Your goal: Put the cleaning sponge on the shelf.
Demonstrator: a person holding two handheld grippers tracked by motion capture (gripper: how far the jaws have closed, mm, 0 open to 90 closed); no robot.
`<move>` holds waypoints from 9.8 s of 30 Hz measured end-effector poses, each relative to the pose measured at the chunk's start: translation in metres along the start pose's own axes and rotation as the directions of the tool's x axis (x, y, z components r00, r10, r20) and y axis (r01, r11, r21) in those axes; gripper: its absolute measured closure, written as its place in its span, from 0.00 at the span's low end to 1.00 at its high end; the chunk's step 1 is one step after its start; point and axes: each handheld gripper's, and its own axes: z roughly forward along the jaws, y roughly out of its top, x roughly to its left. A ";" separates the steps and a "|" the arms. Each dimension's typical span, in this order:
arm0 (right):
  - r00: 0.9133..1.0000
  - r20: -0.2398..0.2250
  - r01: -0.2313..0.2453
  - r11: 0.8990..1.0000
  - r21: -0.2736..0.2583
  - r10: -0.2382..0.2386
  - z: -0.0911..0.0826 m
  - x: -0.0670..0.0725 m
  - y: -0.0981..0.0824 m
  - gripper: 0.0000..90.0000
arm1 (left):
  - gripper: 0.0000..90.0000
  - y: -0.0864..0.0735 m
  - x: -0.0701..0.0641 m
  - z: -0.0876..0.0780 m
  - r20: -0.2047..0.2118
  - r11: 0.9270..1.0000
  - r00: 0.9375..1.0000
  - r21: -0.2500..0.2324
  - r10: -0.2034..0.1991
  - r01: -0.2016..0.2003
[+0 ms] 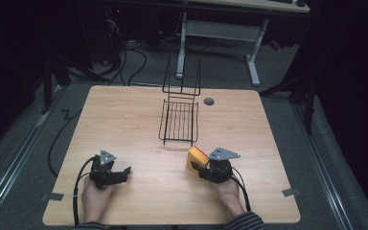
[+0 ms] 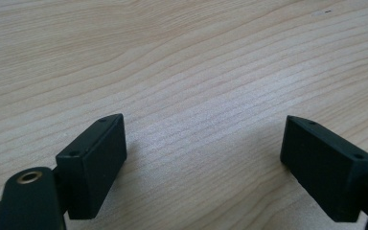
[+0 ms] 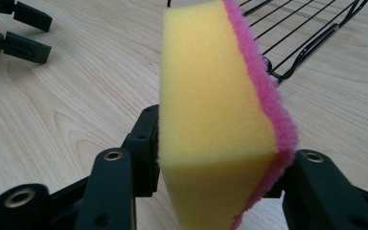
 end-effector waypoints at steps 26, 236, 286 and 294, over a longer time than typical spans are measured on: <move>1.000 -0.026 0.001 0.999 -0.040 -0.002 -0.016 0.000 0.006 0.67 | 0.19 0.000 0.000 0.000 -0.001 1.000 1.000 -0.002 0.000 0.000; 0.998 -0.041 -0.046 0.999 -0.004 0.046 0.073 -0.049 0.119 0.31 | 0.18 0.000 0.000 0.000 0.000 1.000 1.000 -0.002 0.000 0.000; 0.996 -0.047 -0.087 0.980 -0.179 0.080 -0.028 -0.065 0.094 0.37 | 0.18 0.000 0.000 0.000 0.001 1.000 1.000 -0.001 0.002 -0.002; 0.996 -0.038 -0.082 0.981 -0.173 0.077 -0.039 -0.066 0.090 0.37 | 0.18 0.000 0.000 0.000 0.001 1.000 1.000 -0.001 0.002 -0.002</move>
